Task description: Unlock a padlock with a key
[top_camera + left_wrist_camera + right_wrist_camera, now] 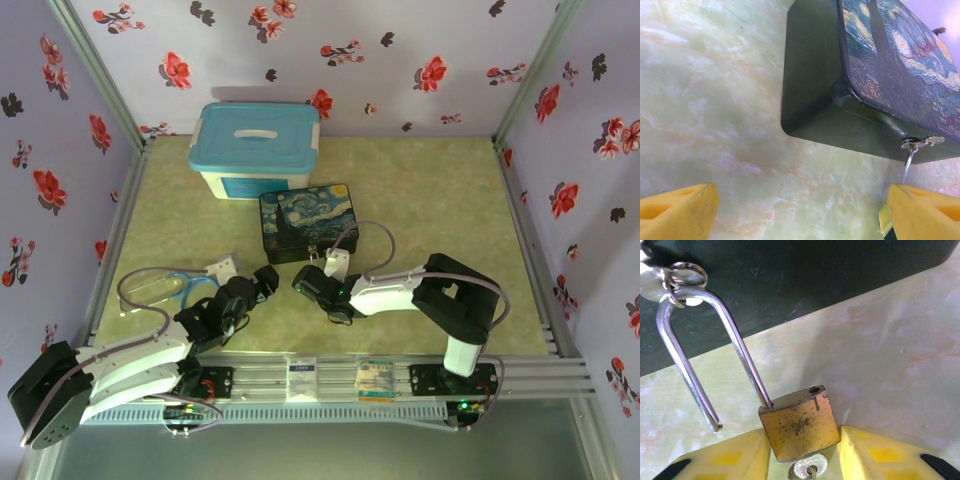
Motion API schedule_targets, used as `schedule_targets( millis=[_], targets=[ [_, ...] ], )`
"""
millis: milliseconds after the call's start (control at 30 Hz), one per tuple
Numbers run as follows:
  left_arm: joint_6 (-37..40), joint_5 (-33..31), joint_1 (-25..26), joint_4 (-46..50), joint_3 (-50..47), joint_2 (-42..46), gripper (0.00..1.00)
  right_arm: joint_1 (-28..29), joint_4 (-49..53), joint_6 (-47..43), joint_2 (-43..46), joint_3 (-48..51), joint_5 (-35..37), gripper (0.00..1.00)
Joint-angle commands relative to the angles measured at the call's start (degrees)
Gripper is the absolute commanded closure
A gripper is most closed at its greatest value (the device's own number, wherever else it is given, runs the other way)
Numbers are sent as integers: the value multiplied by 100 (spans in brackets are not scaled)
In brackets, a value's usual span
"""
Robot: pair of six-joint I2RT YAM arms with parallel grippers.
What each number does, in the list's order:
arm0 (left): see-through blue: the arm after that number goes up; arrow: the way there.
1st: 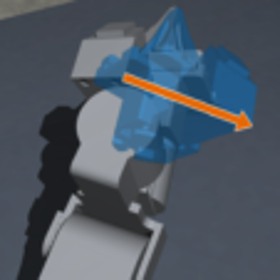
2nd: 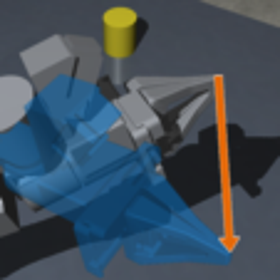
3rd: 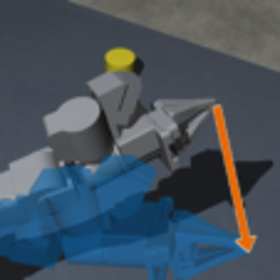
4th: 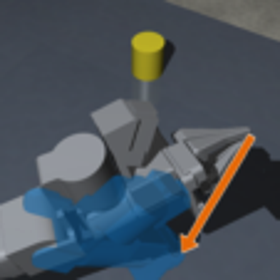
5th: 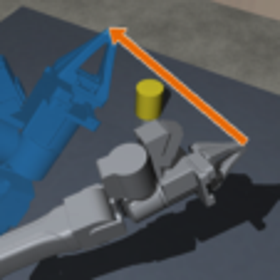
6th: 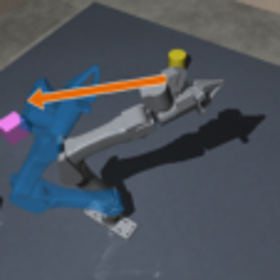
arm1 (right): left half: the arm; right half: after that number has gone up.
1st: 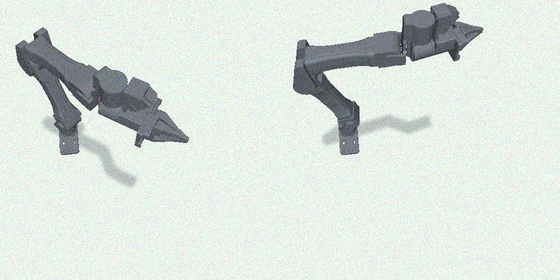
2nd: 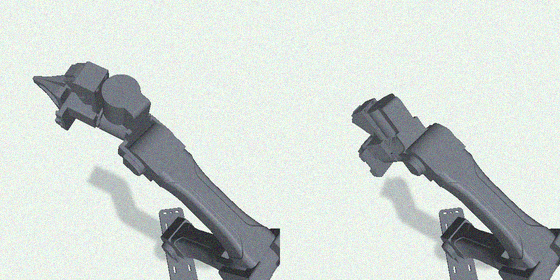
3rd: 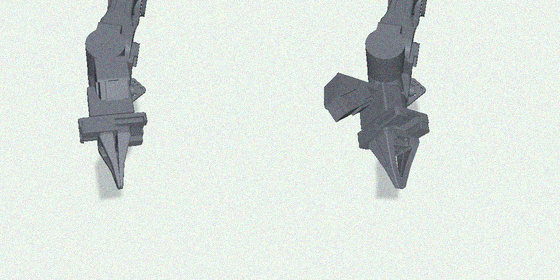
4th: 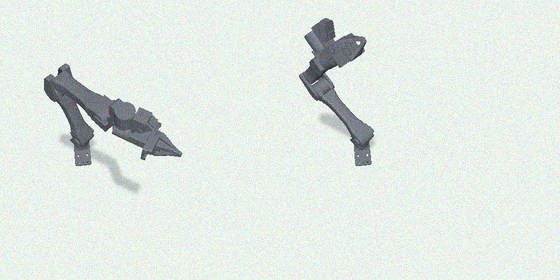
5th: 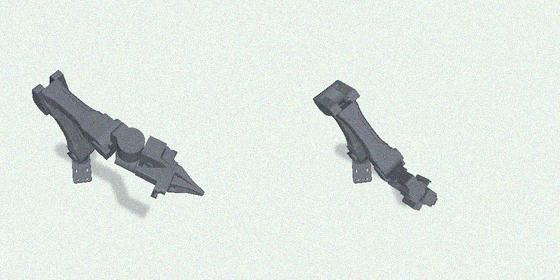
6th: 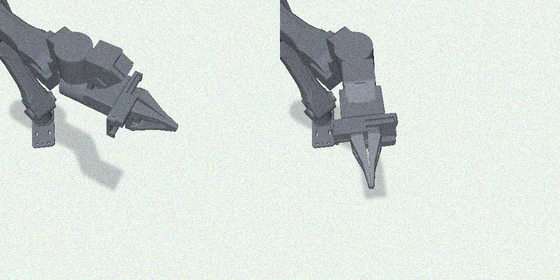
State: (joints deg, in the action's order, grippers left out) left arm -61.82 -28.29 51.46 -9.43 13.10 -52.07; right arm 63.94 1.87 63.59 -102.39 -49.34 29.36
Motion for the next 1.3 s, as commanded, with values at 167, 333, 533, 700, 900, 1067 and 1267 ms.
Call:
schedule_targets(
  millis=[167, 333, 533, 700, 900, 1067, 1267],
  targets=[
    [-57, -26, -39, -102, -3, -21, 12, -145, 629, -348, -226, -65, -190, 50],
    [-67, -26, -33, -144, -27, -33, 12, -188, 491, -439, -338, -32, -177, 55],
    [-58, -22, -40, -164, -18, -40, 12, -268, 249, -568, -382, 105, -160, 60],
    [-49, -22, -38, -190, -18, -68, 12, -278, 251, -721, -338, 116, -54, 65],
    [317, -56, -40, 224, 360, -117, 13, -279, 42, -621, -299, 302, 22, 71],
    [639, -205, -40, 183, 660, -99, 13, -284, -64, -626, -297, 362, 38, 75],
    [1695, -384, -74, 316, 1528, -584, 13, -282, -423, -649, -155, 654, 8, 80]
  ],
)
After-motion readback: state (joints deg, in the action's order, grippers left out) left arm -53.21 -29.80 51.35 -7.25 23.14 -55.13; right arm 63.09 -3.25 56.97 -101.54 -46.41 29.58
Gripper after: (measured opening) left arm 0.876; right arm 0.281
